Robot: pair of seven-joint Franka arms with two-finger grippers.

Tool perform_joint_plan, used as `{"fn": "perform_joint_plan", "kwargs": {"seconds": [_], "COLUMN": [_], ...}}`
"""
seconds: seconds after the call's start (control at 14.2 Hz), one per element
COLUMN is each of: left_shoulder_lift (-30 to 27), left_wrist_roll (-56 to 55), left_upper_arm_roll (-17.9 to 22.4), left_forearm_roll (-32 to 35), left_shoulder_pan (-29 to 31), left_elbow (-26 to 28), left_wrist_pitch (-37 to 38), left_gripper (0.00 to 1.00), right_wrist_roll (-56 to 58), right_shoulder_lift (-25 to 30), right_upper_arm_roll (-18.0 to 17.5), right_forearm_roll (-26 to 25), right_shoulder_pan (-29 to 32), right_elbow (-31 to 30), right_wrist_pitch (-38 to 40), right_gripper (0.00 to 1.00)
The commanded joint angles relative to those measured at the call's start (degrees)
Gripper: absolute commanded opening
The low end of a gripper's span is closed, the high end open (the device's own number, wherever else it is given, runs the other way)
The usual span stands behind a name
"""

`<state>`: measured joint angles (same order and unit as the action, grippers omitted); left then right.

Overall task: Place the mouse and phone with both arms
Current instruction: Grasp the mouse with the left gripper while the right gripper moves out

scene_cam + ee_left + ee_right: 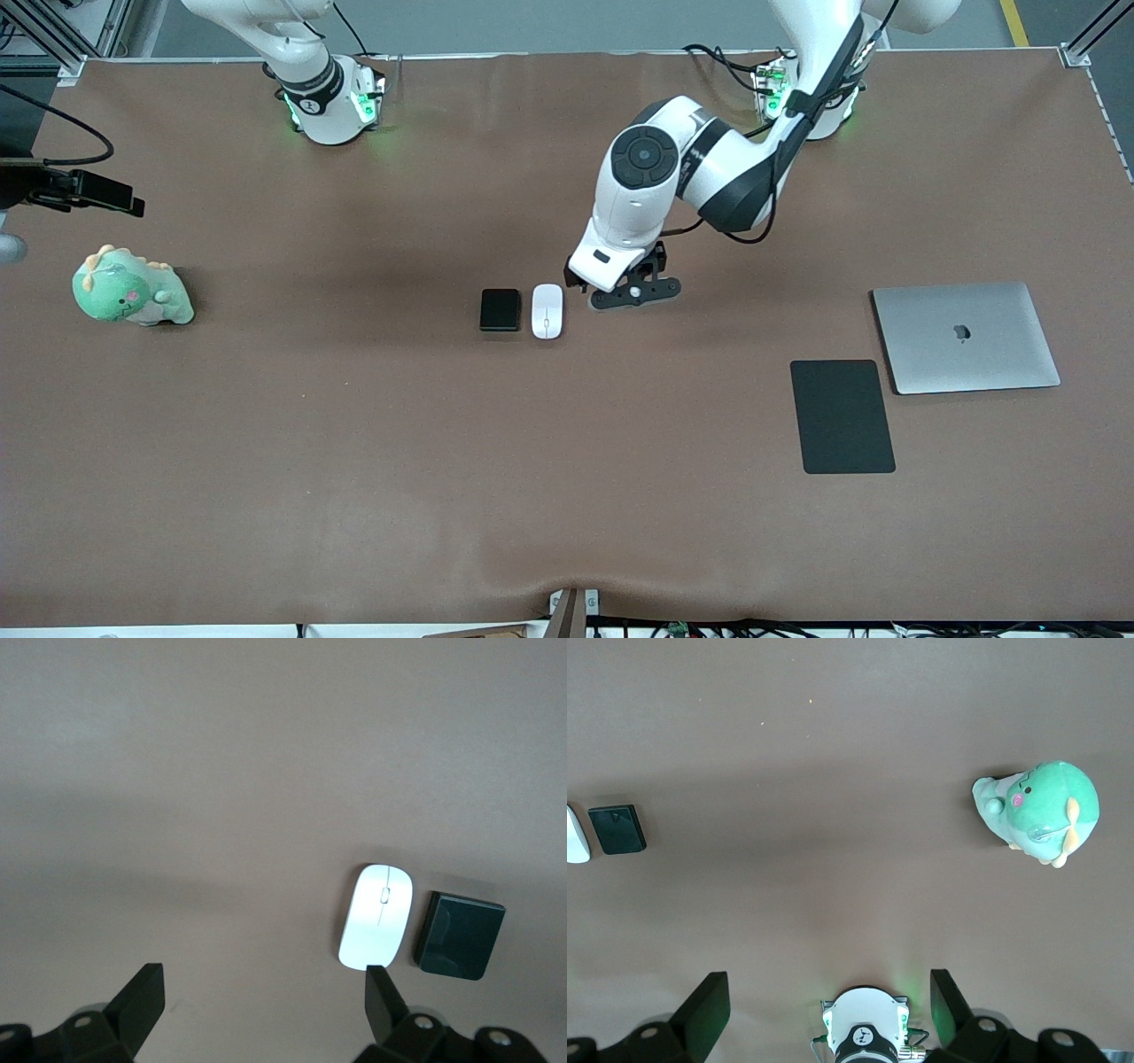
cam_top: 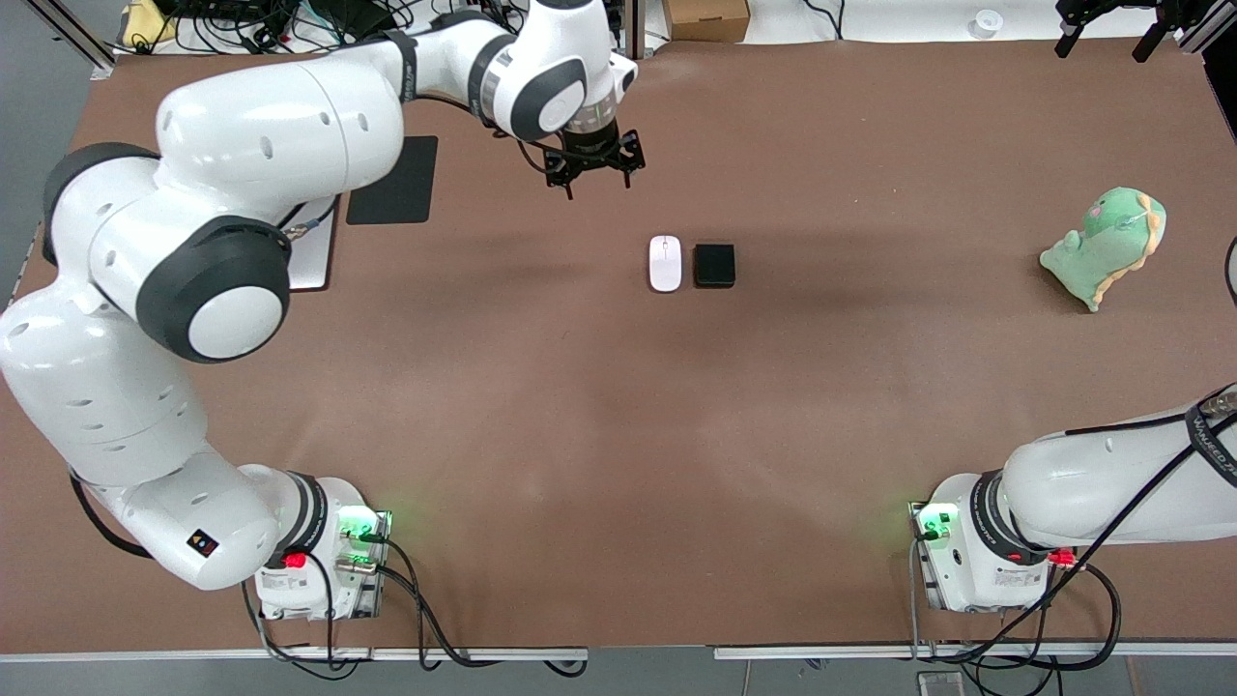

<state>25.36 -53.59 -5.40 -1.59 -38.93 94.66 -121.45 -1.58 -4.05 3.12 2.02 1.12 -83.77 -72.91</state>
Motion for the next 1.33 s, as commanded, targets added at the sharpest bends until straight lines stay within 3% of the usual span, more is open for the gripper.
{"fn": "perform_joint_plan", "kwargs": {"seconds": [0.0, 0.42, 0.77, 1.26], "left_shoulder_lift": [4.6, 10.8, 19.4, 24.5], "left_wrist_roll": [-1.9, -1.9, -2.2, -2.0], "left_upper_arm_roll": [0.3, 0.5, 0.9, 0.9], "left_forearm_roll": [-0.2, 0.0, 2.1, 6.9], "left_shoulder_pan": [-1.9, -4.9, -8.2, -10.1], "left_elbow": [-4.8, -7.8, -15.7, -15.7], "left_wrist_pitch": [-0.3, -4.4, -5.3, -9.7], "left_gripper": [1.0, 1.0, 1.0, 1.0], "right_wrist_roll": [-0.4, -0.4, -2.9, -3.0], "right_shoulder_lift": [-0.6, -1.2, -1.9, -1.8], "right_upper_arm_roll": [0.0, 0.0, 0.0, 0.0], "right_forearm_roll": [-0.1, -0.1, -0.1, 0.0], "right_shoulder_pan": [-1.1, -1.5, -2.8, -3.7], "right_elbow": [-0.2, -2.0, -4.6, -9.1], "right_wrist_pitch": [-1.4, -3.7, -6.4, -10.3], "right_gripper": [1.0, 1.0, 1.0, 1.0]}}
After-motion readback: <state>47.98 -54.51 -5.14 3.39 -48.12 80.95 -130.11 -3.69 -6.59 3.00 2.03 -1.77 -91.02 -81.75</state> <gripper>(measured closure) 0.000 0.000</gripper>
